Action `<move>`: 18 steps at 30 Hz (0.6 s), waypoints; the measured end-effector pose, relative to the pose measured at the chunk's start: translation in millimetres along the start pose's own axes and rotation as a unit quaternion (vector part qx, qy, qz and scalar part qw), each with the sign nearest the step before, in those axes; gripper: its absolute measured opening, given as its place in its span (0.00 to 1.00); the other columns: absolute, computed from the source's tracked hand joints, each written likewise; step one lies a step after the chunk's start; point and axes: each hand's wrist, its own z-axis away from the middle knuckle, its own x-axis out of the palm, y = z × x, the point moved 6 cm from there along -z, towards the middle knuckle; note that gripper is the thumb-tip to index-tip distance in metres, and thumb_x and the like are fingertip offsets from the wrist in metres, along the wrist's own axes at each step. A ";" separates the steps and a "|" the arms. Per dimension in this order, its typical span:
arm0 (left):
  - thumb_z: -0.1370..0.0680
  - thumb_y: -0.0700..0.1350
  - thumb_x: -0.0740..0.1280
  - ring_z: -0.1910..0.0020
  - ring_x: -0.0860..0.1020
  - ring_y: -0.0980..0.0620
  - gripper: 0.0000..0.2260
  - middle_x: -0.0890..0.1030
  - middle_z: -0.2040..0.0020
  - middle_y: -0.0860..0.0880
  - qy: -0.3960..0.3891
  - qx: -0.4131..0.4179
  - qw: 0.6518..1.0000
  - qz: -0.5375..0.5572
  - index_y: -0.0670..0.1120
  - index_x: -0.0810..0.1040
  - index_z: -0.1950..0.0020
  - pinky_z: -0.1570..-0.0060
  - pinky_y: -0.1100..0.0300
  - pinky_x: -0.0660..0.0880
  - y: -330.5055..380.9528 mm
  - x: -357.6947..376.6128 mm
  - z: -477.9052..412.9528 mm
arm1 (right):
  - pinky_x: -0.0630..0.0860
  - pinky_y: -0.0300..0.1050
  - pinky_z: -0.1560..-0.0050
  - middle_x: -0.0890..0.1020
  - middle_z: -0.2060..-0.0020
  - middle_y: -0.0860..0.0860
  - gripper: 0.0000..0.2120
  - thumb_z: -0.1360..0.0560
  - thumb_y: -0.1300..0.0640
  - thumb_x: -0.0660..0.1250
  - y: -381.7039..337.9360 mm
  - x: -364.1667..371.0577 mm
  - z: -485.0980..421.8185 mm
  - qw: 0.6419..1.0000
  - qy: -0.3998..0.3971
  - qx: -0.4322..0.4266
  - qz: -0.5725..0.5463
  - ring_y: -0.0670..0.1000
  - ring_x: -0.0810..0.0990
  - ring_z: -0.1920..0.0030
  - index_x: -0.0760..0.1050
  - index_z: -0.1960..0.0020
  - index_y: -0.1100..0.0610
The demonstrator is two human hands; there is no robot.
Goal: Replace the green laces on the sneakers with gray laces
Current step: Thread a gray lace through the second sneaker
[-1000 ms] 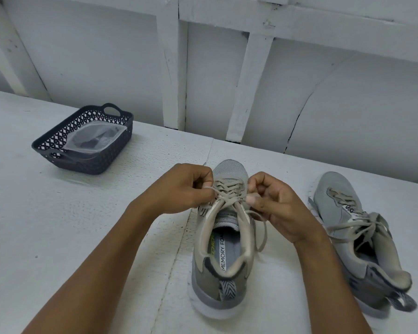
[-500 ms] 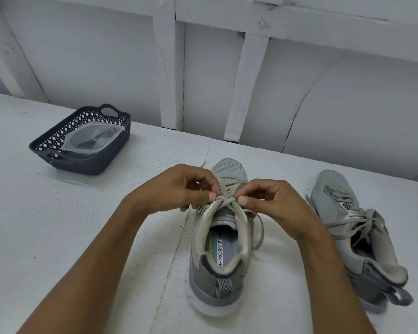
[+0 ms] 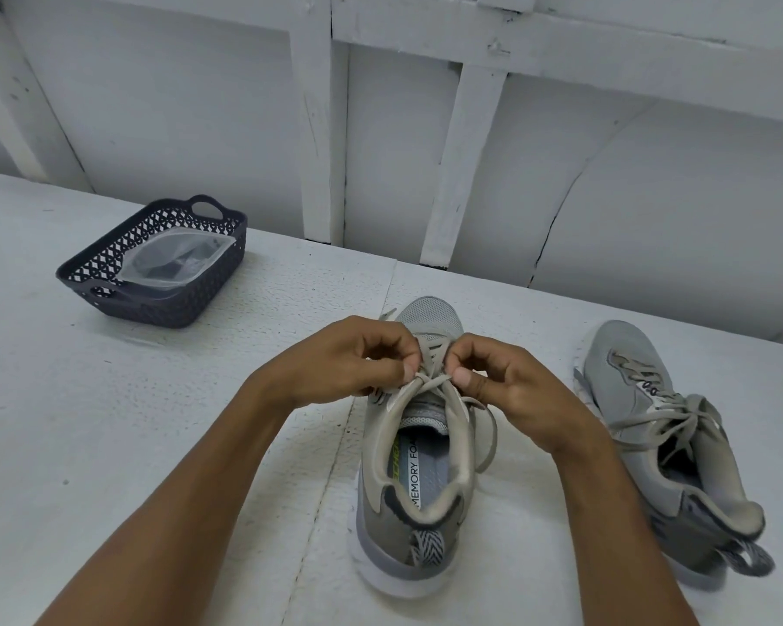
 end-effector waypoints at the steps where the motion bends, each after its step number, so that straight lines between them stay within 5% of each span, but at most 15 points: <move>1: 0.26 0.39 0.65 0.67 0.70 0.53 0.06 0.75 0.66 0.49 0.002 -0.006 1.000 0.007 0.48 0.80 0.60 0.68 0.62 0.67 -0.3 -0.8 0.4 | 0.70 0.36 0.61 0.75 0.64 0.47 0.04 0.23 0.59 0.64 1.2 -1.3 0.6 1.000 -0.003 -0.001 -0.008 0.45 0.71 0.63 0.74 0.55 0.58; 7: 0.30 0.36 0.59 0.66 0.74 0.50 0.08 0.80 0.61 0.43 0.047 0.015 0.990 0.132 0.45 0.74 0.65 0.70 0.59 0.68 -0.5 -24.5 6.5 | 0.72 0.42 0.64 0.79 0.58 0.49 0.04 0.24 0.56 0.66 2.9 -16.2 7.4 0.992 0.022 -0.015 -0.122 0.49 0.76 0.58 0.76 0.57 0.52; 9: 0.28 0.36 0.58 0.68 0.74 0.49 0.05 0.82 0.57 0.39 0.044 0.023 0.985 0.168 0.42 0.71 0.62 0.73 0.60 0.68 -0.8 -24.7 6.5 | 0.73 0.41 0.65 0.81 0.57 0.52 0.14 0.26 0.47 0.72 4.2 -18.5 6.5 0.985 0.028 -0.021 -0.171 0.50 0.77 0.58 0.73 0.55 0.56; 12: 0.28 0.37 0.57 0.75 0.69 0.49 0.03 0.78 0.67 0.40 0.044 0.008 0.977 0.207 0.42 0.69 0.61 0.76 0.62 0.64 -2.0 -22.6 5.9 | 0.72 0.40 0.67 0.78 0.65 0.51 0.26 0.33 0.40 0.76 7.4 -18.5 5.4 0.980 0.033 0.012 -0.196 0.48 0.75 0.63 0.69 0.55 0.59; 16: 0.28 0.38 0.58 0.76 0.62 0.52 0.03 0.68 0.73 0.46 0.054 -0.030 0.980 0.190 0.43 0.70 0.62 0.76 0.63 0.58 -6.8 -23.4 5.3 | 0.71 0.40 0.68 0.74 0.68 0.49 0.16 0.27 0.49 0.72 11.8 -17.4 4.6 0.979 0.043 0.042 -0.195 0.49 0.68 0.67 0.69 0.56 0.59; 18: 0.27 0.39 0.61 0.74 0.64 0.51 0.03 0.70 0.70 0.45 0.056 -0.023 0.985 0.160 0.43 0.72 0.60 0.74 0.61 0.62 -8.2 -23.1 5.9 | 0.73 0.41 0.68 0.74 0.67 0.50 0.18 0.29 0.46 0.75 10.9 -16.7 5.1 0.978 0.049 0.042 -0.196 0.50 0.71 0.66 0.72 0.56 0.58</move>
